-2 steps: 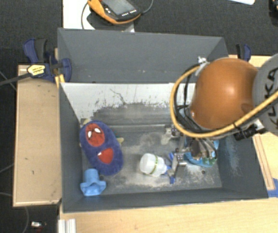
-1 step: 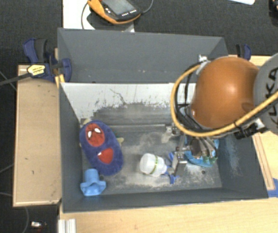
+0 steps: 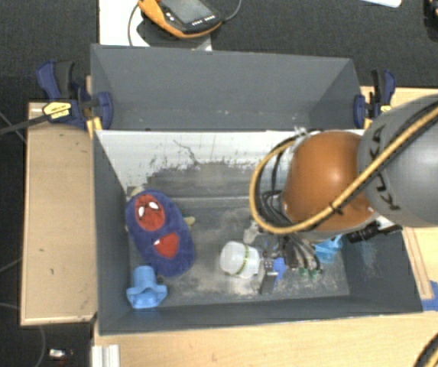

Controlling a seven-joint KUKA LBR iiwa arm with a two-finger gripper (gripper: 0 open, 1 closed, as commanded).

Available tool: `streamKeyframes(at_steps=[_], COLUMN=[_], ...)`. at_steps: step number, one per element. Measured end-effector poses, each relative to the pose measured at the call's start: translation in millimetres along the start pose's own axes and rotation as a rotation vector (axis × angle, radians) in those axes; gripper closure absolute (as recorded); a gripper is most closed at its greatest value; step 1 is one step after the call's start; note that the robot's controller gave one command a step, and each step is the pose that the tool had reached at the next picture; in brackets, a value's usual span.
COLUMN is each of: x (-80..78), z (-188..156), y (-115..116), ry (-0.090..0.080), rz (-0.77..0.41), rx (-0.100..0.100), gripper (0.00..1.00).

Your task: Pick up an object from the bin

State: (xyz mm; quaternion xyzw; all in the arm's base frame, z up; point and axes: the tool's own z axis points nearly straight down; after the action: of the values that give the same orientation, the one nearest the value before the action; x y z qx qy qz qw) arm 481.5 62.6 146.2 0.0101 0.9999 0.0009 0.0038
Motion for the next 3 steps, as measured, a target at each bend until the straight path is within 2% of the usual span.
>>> streamKeyframes(at_steps=[1,2,3], x=[-0.6,-0.9,0.4], z=[79.5,11.8,76.5], y=[-3.5,-23.4,-17.6], ry=[-0.002,-0.011,0.002], rz=[0.049,0.076,0.149], rx=[-0.001,-0.001,-0.002], gripper=[0.0,0.0,0.0])
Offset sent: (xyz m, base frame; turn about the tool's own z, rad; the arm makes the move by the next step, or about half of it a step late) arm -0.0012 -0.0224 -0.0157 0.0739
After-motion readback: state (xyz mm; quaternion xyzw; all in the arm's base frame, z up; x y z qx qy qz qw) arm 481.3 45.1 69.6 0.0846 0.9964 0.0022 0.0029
